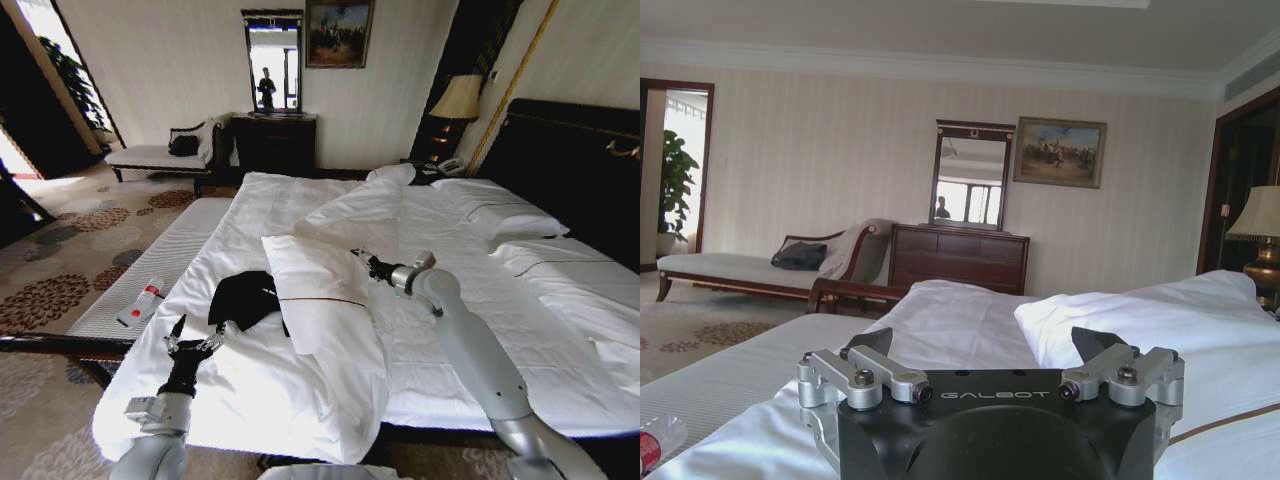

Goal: Fold the clothes on the bed.

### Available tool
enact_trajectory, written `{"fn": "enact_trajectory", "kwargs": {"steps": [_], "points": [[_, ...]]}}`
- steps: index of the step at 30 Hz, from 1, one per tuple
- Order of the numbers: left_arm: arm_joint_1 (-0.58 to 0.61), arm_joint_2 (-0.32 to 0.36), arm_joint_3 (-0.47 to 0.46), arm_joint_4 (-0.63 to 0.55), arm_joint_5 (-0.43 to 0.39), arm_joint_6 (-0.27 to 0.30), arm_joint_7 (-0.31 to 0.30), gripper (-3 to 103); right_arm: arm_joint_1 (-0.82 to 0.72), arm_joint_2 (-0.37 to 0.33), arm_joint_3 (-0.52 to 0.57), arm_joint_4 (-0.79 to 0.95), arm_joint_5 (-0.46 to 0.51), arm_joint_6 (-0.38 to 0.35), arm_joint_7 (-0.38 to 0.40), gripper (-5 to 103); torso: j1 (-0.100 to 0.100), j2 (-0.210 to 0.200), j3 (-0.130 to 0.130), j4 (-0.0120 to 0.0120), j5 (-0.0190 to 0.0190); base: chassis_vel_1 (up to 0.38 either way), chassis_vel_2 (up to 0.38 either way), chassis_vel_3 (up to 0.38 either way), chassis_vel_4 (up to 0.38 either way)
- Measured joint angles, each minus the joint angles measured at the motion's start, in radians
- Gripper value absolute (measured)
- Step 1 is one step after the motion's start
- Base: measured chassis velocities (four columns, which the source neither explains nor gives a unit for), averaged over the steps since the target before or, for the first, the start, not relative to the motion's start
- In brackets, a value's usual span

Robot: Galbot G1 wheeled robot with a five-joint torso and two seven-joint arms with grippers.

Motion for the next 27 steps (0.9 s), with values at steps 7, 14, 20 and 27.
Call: {"fn": "enact_trajectory", "kwargs": {"steps": [7,14,20,27], "points": [[0.000,0.004,-0.006,0.008,0.001,-0.004,0.000,100,0.060,0.061,-0.068,-0.081,-0.044,-0.002,-0.013,100,0.000,0.000,0.000,0.0001,0.0001,0.000,0.000,0.000,0.000],[-0.003,-0.001,-0.005,0.020,0.001,-0.015,0.000,100,0.077,0.073,-0.087,-0.108,-0.082,0.013,-0.063,102,0.000,0.000,0.000,-0.0003,0.0000,0.000,0.000,0.000,0.000],[-0.005,-0.003,-0.001,0.020,0.003,-0.015,0.000,100,0.093,0.080,-0.086,-0.149,-0.102,0.034,-0.100,86,0.000,0.000,0.000,-0.0001,0.0002,0.000,0.000,0.000,0.000],[-0.006,-0.002,-0.002,0.025,0.004,-0.017,0.000,100,0.095,0.095,-0.082,-0.156,-0.128,0.062,-0.150,59,0.000,0.000,0.000,0.0000,0.0002,0.000,0.000,0.000,0.000]]}}
